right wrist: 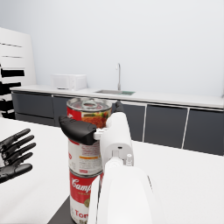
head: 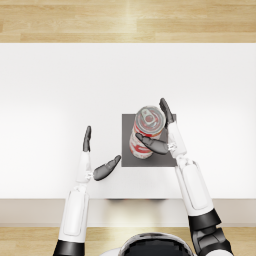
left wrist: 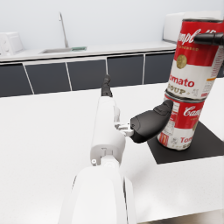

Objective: Pick up the red can on the left and place it in the middle, then pick up the red can on the right and place it on top of the can in the middle

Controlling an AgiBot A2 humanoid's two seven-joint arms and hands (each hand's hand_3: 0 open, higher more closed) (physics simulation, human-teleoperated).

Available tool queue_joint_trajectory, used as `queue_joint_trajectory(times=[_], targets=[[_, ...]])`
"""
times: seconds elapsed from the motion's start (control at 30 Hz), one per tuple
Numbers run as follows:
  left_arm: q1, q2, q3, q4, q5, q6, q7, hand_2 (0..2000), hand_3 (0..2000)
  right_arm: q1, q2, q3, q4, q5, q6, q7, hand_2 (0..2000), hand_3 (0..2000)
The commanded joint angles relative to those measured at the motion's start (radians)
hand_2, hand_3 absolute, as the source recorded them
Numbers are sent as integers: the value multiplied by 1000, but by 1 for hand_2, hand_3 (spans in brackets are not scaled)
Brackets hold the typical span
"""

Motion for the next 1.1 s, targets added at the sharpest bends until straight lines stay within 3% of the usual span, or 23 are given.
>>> queue_joint_trajectory(times=[0.03,0.27,0.47,0.5,0.57,0.67,0.8,1.1], targets=[[9,4,14,-22,0,0,0,0,0,18,-12,-23,108,0,-8,-1,0,0],[36,22,1,-142,0,0,0,0,0,-4,-15,-100,328,0,-48,-4,0,0],[119,42,-102,-250,0,0,0,0,0,-39,-11,-263,438,0,-53,-4,0,0],[128,40,-123,-262,0,0,0,0,0,-50,-11,-291,438,0,-29,28,0,0],[141,37,-162,-272,0,0,0,0,0,-74,-12,-341,441,0,0,182,0,0],[155,37,-210,-246,0,0,0,0,0,-101,-15,-390,404,0,19,285,0,0],[136,40,-205,-237,0,0,0,0,0,-111,-15,-377,395,-1,27,329,0,0],[137,41,-227,-228,0,0,0,0,0,-124,-16,-397,377,-1,30,344,0,0]])
